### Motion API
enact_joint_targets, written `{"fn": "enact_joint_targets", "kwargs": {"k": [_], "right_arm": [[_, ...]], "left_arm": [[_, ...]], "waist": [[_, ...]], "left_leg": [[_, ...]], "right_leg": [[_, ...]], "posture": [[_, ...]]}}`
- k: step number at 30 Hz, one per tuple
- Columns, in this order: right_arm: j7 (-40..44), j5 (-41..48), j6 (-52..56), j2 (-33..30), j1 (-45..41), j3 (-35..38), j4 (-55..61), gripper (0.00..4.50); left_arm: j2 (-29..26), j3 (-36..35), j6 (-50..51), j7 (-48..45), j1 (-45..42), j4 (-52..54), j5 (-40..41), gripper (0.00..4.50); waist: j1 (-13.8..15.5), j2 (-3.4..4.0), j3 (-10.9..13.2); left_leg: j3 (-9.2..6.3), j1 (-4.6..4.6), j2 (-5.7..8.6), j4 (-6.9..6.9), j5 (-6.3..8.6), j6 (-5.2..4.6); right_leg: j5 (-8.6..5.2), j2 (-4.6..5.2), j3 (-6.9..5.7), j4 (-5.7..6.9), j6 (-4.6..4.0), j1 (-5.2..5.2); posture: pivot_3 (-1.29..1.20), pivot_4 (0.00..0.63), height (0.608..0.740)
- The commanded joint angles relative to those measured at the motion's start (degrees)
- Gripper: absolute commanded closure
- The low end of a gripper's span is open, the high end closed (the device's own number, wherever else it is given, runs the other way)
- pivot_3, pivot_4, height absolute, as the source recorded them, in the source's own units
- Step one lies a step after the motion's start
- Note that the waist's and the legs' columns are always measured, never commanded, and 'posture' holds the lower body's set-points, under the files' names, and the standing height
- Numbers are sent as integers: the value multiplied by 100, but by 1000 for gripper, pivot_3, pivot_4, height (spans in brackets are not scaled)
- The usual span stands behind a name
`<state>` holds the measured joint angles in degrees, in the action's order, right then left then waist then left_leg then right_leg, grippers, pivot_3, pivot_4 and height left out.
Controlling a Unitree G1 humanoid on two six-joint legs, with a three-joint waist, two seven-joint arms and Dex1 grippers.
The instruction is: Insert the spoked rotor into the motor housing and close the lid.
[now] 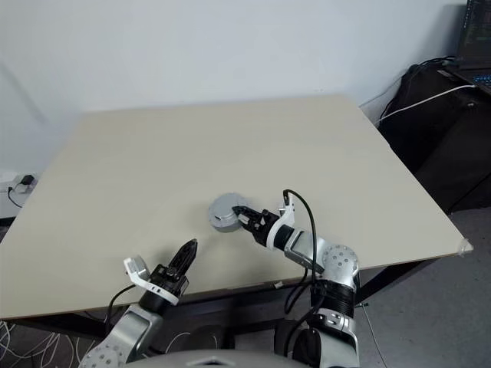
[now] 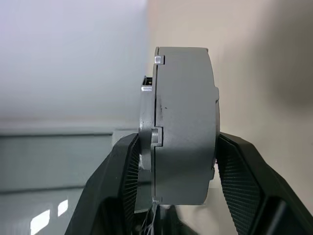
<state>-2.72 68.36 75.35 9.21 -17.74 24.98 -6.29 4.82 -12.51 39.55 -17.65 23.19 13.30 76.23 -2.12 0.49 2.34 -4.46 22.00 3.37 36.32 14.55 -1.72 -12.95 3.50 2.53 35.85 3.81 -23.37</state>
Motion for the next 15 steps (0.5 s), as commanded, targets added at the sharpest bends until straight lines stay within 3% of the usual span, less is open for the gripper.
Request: {"fn": "enact_joint_targets", "kwargs": {"k": [1, 9, 15], "right_arm": [[273, 508, 200, 412, 234, -410, 373, 2412], [194, 554, 240, 356, 241, -500, 330, 2412], [167, 516, 278, 331, 223, -529, 294, 2412]], "left_arm": [[482, 176, -130, -173, -95, 31, 287, 2626], [412, 350, -301, -213, -84, 46, 446, 41], [400, 440, -380, -199, -66, 98, 512, 41]], "waist": [[1, 0, 0], [3, 0, 0], [1, 1, 0]], "left_leg": [[0, 0, 0, 0, 0, 0], [0, -1, 1, 16, 0, -1], [0, -1, 0, 32, 1, -2]], "right_leg": [[0, 0, 0, 0, -1, 0], [2, 0, 0, 0, 5, 1], [6, -2, -1, 2, 13, 0]], "posture": [[0, 0, 740], [0, 0, 740], [0, 0, 740]]}}
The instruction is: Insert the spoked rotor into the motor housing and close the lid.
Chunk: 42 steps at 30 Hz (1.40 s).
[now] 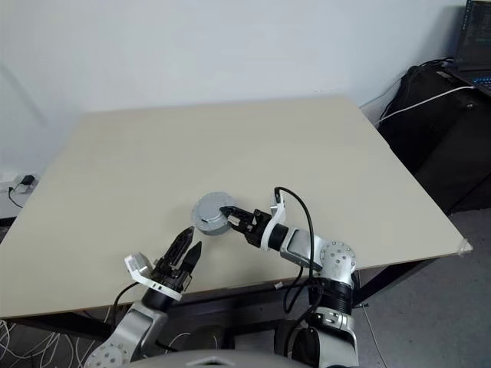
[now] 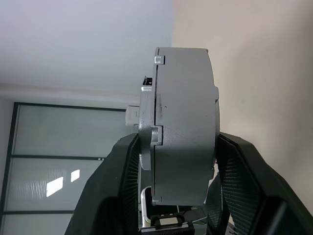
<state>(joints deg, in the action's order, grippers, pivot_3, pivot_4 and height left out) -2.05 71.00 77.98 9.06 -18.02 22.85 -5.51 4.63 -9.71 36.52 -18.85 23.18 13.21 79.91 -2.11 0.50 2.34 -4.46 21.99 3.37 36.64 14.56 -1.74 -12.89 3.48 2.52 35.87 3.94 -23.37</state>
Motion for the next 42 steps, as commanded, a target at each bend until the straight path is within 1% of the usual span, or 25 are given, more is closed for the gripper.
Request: {"fn": "enact_joint_targets", "kwargs": {"k": [1, 16, 26, 28, 29, 34, 42], "right_arm": [[96, 253, 38, 343, 252, -327, 204, 2412], [137, 469, 660, 303, 303, -498, 84, 2412], [112, 506, 714, 311, 312, -513, 56, 2412], [112, 504, 696, 310, 312, -521, 47, 2412], [110, 502, 685, 308, 311, -525, 41, 2412], [97, 508, 642, 291, 320, -535, 33, 2412], [44, 448, 498, 259, 349, -581, 102, 2412]], "left_arm": [[424, 168, -88, -77, -71, 102, 171, 41], [416, 326, -178, 59, -151, 4, 432, 41], [335, 415, -156, 143, -152, 6, 498, 41], [305, 428, -123, 171, -163, -21, 520, 412], [293, 434, -109, 183, -171, -32, 533, 666], [257, 461, -86, 220, -174, -56, 574, 2287], [227, 457, -105, 218, -148, -83, 612, 2324]], "waist": [[0, 0, 0], [1, 1, 0], [0, 1, 0], [1, 1, 0], [1, 1, 0], [0, 1, -1], [1, 2, -2]], "left_leg": [[0, 0, 0, 3, 0, -1], [1, 0, 1, 35, 9, -14], [2, 0, 1, 38, 9, -14], [2, 0, 1, 38, 9, -14], [2, 0, 1, 39, 9, -14], [1, 0, 1, 40, 9, -14], [2, 0, 1, 41, 9, -15]], "right_leg": [[1, 0, 0, 0, 1, 0], [6, 0, 1, 5, 9, 4], [6, 0, 1, 5, 10, 6], [6, 0, 1, 5, 10, 6], [6, 0, 1, 5, 10, 6], [6, 0, 1, 6, 10, 6], [7, 0, 1, 6, 11, 7]], "posture": [[0, 0, 740], [0, 0, 740], [0, 0, 740], [0, 0, 740], [0, 0, 740], [0, 0, 740], [0, 0, 740]]}}
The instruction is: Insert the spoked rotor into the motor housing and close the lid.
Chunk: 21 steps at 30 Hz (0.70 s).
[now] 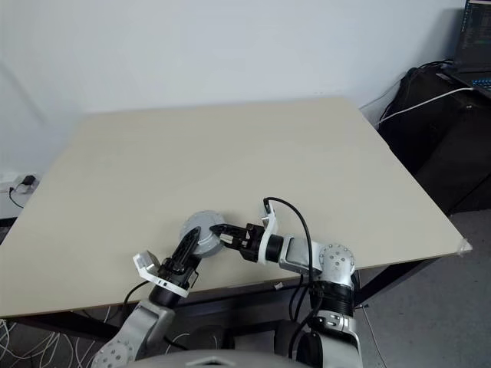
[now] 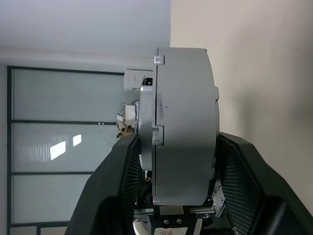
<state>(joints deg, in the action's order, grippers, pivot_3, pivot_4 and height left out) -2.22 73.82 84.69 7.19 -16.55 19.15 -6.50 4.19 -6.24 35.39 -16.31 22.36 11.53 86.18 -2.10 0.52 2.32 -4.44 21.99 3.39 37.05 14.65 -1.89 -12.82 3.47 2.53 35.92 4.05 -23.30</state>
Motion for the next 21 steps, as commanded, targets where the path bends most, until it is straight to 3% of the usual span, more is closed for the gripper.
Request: {"fn": "enact_joint_targets", "kwargs": {"k": [1, 5, 13, 21], "right_arm": [[42, 97, -256, 446, 218, -240, 252, 2412], [-41, -156, -717, 427, 291, -338, 414, 2412], [-8, -56, -1052, 306, 370, -511, 462, 0], [-74, -200, -1531, 256, 373, -453, 476, 0]], "left_arm": [[273, 105, 3, -45, -64, 79, -17, 2324], [302, 109, -52, -78, -59, 69, -54, 2325], [334, 102, -105, -152, -56, 16, -69, 2375], [425, 10, -329, -133, -43, 32, -218, 2376]], "waist": [[0, 0, 0], [0, 0, 0], [2, 0, -1], [4, 0, -1]], "left_leg": [[0, 0, 0, 0, 0, 0], [0, 0, 0, 0, 0, 0], [0, 0, 1, 1, 0, 0], [1, -1, 1, 2, 0, 0]], "right_leg": [[0, 0, 0, 0, 0, 0], [0, 0, 0, 1, 0, 0], [1, 0, 1, 0, 2, 1], [1, 0, 1, 1, 1, 1]], "posture": [[0, 0, 740], [0, 0, 740], [0, 0, 740], [0, 0, 740]]}}
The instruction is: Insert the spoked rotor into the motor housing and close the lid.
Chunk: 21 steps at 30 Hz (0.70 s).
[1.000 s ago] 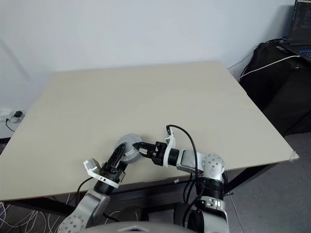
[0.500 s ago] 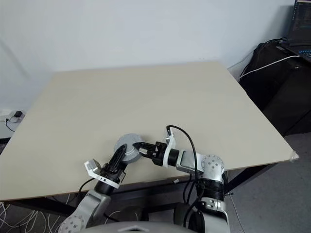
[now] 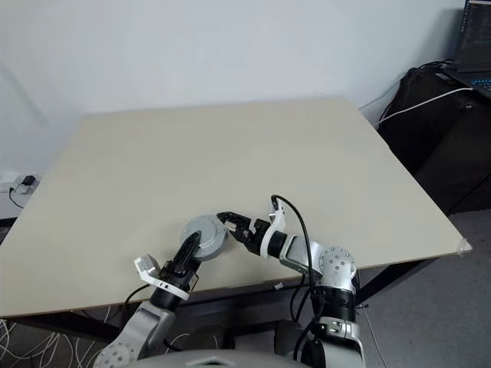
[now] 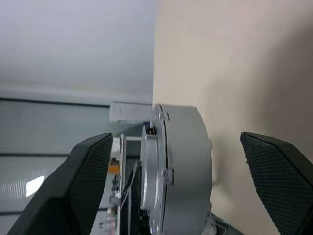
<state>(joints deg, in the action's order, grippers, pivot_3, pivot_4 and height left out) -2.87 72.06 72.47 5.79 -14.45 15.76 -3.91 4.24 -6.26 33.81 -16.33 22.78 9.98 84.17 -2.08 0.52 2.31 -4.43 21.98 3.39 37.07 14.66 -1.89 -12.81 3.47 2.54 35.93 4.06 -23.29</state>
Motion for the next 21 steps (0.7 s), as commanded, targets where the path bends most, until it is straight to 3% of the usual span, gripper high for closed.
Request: {"fn": "enact_joint_targets", "kwargs": {"k": [1, 7, 13, 21], "right_arm": [[-50, -76, -431, 384, 165, -91, 223, 0], [302, -933, -1062, -135, 263, -651, 977, 0], [1294, -2999, -2521, -1249, 616, -2298, 2067, 0], [2187, -4640, -4110, -1900, 985, -3306, 2070, 0]], "left_arm": [[432, -12, -254, -102, -100, 185, -84, 2377], [566, -342, -1044, 176, -597, 85, -443, 2377], [648, -834, -2194, 748, -1600, -486, -790, 2377], [401, -1308, -2622, 1100, -2842, -1701, -1116, 2377]], "waist": [[1, 0, 0], [9, 0, 0], [104, -13, -7], [149, -64, -31]], "left_leg": [[0, 0, 0, 0, 0, 0], [0, 0, -1, 0, 0, 0], [1, -2, 3, 17, -2, 2], [4, -23, 9, 25, -2, 2]], "right_leg": [[0, 0, 0, 0, 0, 0], [0, -1, 0, 0, 0, -2], [11, -2, -1, -1, 7, 11], [16, -2, 2, -9, 26, 61]], "posture": [[0, 0, 740], [0, 0, 740], [0, 0, 740], [0, 0, 740]]}}
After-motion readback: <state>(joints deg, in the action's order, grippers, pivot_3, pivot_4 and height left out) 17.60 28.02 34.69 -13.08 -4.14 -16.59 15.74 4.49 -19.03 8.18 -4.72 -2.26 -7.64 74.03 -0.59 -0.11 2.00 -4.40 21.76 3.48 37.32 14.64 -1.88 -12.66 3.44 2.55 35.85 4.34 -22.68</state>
